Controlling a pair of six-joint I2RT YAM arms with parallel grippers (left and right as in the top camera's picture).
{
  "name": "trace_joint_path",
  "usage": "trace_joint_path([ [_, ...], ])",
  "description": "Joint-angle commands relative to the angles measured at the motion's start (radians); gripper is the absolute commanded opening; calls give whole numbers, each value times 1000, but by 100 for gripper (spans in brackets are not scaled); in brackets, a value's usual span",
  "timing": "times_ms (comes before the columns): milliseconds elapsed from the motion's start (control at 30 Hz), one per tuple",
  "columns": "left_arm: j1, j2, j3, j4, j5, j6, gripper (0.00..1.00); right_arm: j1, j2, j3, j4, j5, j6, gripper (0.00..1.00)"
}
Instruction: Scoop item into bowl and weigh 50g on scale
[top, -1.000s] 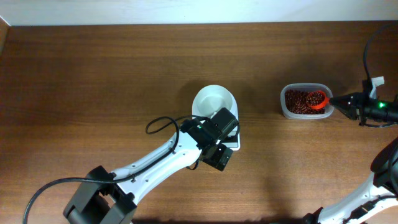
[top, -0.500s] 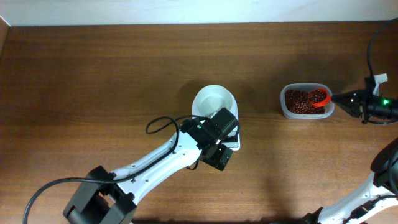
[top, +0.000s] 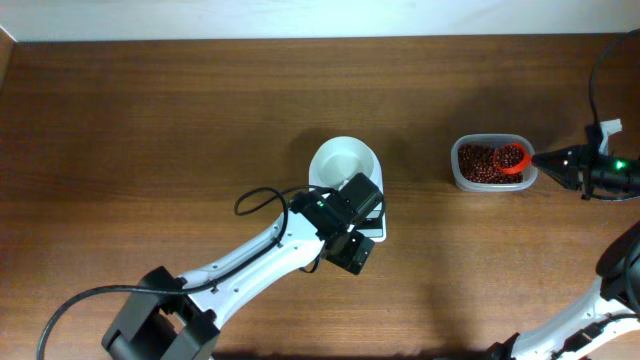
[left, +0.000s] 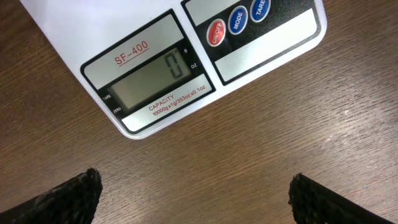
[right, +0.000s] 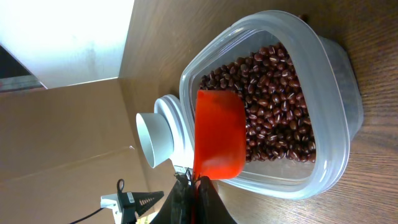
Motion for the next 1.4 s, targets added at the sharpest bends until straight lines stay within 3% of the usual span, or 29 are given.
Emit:
trace_joint_path([
  [0,-1,2,-8,2,-4,1,99,-5,4,20,-2,-24,-18,4],
  [300,-1,0,-6,45,8,2,99,-5,4,20,-4,-24,-18,4],
  [333,-1,-6,1,20,45,34,84,-5,4,20,-4,-24,-18,4],
  [367,0,-19,6,11,62,47,79,-5,4,20,-4,-24,-18,4],
  [400,0,-42,10,-2,62,46,99,-5,4,20,-3,-24,-18,4],
  [567,11,-315,33,-101,8,-7,99,-5,4,20,-4,-24,-18,4],
  [667,50,-379,33,-111,-11,-15,99,-5,4,20,-4,-24,-18,4],
  [767,83,-340,39,-111,-6,-13,99,-5,4,20,-4,-24,-18,4],
  [967,82,-109,257,-260,-4,51,99,-5,4,20,-2,-24,-18,4],
  [1067,82,-30,257,-259,-4,50,99,-5,4,20,4,-24,-18,4],
  [1367,82,-6,257,-248,-4,50,99,-5,4,20,2,-25,-18,4],
])
